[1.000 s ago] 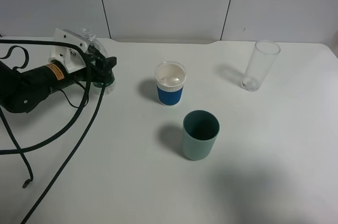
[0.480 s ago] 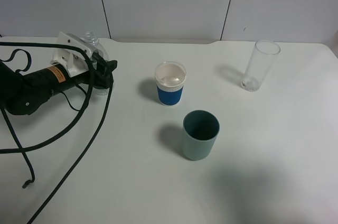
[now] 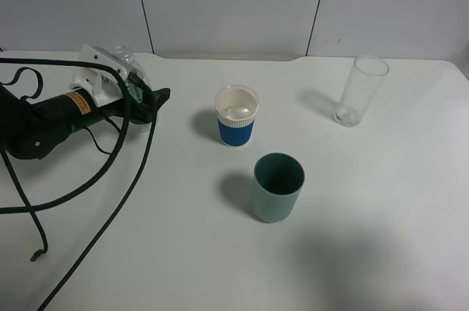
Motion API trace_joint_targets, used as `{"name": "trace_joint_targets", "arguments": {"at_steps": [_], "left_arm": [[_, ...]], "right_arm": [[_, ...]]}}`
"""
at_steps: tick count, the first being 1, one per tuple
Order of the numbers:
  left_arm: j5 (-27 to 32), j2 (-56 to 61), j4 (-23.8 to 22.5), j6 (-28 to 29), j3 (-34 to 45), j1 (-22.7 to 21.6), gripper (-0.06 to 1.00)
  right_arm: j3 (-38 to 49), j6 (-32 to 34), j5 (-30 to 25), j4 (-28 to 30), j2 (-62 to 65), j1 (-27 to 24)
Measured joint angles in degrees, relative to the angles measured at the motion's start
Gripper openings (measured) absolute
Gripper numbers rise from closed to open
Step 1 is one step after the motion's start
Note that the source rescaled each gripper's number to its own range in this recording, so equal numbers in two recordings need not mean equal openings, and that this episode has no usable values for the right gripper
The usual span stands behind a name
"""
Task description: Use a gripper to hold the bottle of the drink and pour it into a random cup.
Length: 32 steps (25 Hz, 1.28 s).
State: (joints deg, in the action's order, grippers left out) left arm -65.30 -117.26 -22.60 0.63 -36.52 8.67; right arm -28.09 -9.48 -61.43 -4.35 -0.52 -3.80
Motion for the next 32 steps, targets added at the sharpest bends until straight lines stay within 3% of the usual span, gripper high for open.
{"name": "trace_joint_targets", "arguments": {"at_steps": [9,18,23,32], "left_arm": [[3.7,8.2,0.8,0.4,5.3,0.0,1.00],[6.3,21.0,8.1,-1.2,16.5,0.0,1.00],[13.6,28.9,9.0,-1.0,19.8,0.0,1.00],[27.1,43.9,9.0,6.0,20.3,0.0,1.00]], "right_arm": [[0.0,0.0,0.0,0.0,0.0,0.0],[0.0,0.0,0.0,0.0,0.0,0.0],[0.0,0.0,0.0,0.0,0.0,0.0],[0.0,0.0,0.0,0.0,0.0,0.0]]}}
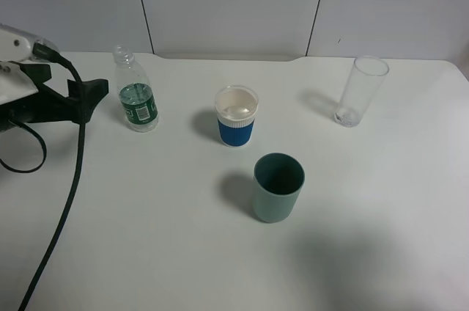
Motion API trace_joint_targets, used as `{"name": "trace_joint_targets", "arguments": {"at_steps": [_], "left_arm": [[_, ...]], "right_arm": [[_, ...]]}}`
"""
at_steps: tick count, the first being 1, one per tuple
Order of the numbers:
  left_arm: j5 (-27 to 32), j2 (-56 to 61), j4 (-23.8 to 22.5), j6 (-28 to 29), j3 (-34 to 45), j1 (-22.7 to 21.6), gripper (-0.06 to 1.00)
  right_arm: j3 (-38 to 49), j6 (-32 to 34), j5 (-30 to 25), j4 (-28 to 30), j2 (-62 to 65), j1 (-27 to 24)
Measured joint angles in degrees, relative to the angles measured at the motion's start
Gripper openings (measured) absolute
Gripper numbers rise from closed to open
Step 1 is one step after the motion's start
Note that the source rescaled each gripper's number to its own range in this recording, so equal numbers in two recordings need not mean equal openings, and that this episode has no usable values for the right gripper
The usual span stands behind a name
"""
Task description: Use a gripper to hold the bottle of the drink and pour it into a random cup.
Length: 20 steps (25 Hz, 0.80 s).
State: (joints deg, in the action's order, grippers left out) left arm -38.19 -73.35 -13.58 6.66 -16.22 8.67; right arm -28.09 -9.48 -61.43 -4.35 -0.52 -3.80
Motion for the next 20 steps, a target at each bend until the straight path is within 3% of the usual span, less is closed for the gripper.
{"name": "trace_joint_targets", "arguments": {"at_steps": [4,20], "left_arm": [[9.0,7.0,-0.1,0.2,-2.3,0.0,1.00],[56.0,26.9,-0.1,0.9,-20.7,0.0,1.00]], "right_arm": [[0.0,0.0,0.0,0.0,0.0,0.0],[0.0,0.0,0.0,0.0,0.0,0.0]]}}
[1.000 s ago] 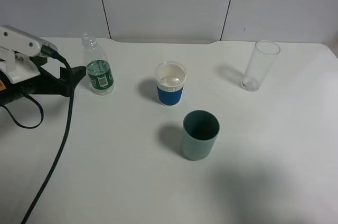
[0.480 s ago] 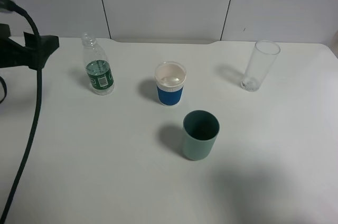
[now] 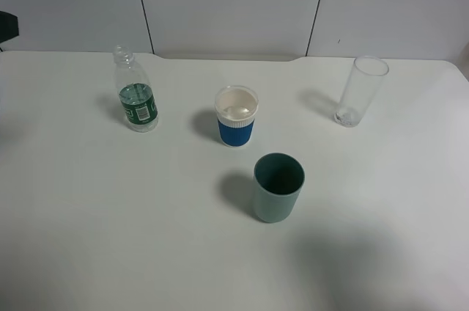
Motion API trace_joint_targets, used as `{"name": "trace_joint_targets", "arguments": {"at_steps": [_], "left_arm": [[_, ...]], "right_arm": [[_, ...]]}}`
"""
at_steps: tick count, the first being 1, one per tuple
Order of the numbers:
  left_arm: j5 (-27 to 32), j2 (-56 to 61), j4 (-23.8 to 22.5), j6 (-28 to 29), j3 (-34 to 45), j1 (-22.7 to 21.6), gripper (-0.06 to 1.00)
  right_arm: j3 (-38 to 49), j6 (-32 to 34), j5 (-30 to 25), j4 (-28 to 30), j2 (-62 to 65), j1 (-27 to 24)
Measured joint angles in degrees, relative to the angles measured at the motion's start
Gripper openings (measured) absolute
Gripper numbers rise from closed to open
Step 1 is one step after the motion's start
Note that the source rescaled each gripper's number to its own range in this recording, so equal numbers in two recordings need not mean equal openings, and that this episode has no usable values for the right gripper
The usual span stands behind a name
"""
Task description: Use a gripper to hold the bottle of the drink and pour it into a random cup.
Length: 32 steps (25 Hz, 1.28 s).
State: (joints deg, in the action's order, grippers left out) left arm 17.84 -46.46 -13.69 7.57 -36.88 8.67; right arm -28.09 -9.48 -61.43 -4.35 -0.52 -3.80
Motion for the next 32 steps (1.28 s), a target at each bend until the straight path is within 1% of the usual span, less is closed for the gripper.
{"name": "trace_joint_targets", "arguments": {"at_steps": [4,6,9,11,15,20,22,28,30,32], "left_arm": [[6.9,6.4,-1.6,4.1,-0.6,0.0,1.00],[10.3,9.6,-4.1,7.1,-0.6,0.0,1.00],[16.3,14.2,-7.2,10.2,-0.6,0.0,1.00],[20.2,16.8,-7.8,10.7,-0.6,0.0,1.00],[25.4,21.6,-7.6,10.9,-0.6,0.0,1.00],[29.6,25.7,-4.9,10.3,-0.6,-0.2,1.00],[30.8,26.7,-3.1,9.1,-0.6,-1.6,1.00],[32.5,27.6,3.3,0.4,-0.6,-11.3,1.00],[32.6,27.6,5.3,-2.2,-0.6,-13.2,1.00],[32.7,27.6,7.0,-3.5,-0.6,-13.8,1.00]], "right_arm": [[0.0,0.0,0.0,0.0,0.0,0.0],[0.0,0.0,0.0,0.0,0.0,0.0],[0.0,0.0,0.0,0.0,0.0,0.0],[0.0,0.0,0.0,0.0,0.0,0.0],[0.0,0.0,0.0,0.0,0.0,0.0],[0.0,0.0,0.0,0.0,0.0,0.0],[0.0,0.0,0.0,0.0,0.0,0.0],[0.0,0.0,0.0,0.0,0.0,0.0],[0.0,0.0,0.0,0.0,0.0,0.0],[0.0,0.0,0.0,0.0,0.0,0.0]]}}
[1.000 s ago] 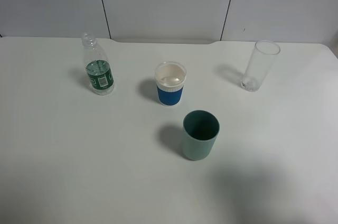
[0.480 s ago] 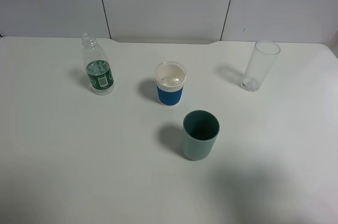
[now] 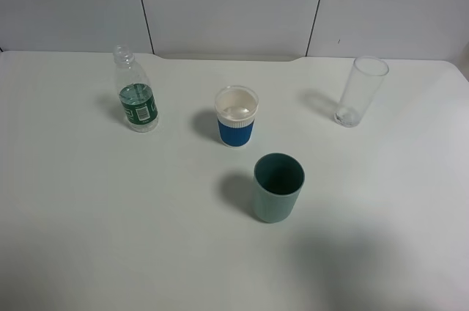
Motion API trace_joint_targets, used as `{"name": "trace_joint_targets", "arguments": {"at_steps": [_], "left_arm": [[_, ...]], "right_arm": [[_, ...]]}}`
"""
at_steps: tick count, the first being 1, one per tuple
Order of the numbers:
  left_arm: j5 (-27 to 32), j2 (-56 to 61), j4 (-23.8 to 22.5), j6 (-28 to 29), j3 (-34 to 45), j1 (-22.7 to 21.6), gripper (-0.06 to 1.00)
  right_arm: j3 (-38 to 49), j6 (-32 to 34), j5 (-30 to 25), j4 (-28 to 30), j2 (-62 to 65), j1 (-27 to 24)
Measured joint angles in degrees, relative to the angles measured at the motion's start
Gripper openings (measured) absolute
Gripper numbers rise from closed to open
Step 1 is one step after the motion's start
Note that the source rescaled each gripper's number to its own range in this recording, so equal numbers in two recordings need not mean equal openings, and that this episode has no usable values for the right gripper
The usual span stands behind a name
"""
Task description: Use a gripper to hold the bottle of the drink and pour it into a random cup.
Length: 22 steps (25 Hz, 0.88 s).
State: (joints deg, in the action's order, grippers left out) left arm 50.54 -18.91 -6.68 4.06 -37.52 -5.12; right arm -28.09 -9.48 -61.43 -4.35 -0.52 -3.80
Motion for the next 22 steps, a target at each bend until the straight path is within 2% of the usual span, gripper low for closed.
{"name": "trace_joint_targets", "arguments": {"at_steps": [4,9,16,22], "left_arm": [[-0.2,1.6,2.4,-0.5,2.1,-0.1,1.00],[0.0,8.0,2.9,-0.5,4.7,-0.1,1.00],[5.0,14.4,3.1,-0.4,4.8,-0.1,1.00],[6.2,18.7,3.4,-0.4,4.8,-0.1,1.00]], "right_arm": [[0.0,0.0,0.0,0.0,0.0,0.0],[0.0,0.0,0.0,0.0,0.0,0.0],[0.0,0.0,0.0,0.0,0.0,0.0],[0.0,0.0,0.0,0.0,0.0,0.0]]}}
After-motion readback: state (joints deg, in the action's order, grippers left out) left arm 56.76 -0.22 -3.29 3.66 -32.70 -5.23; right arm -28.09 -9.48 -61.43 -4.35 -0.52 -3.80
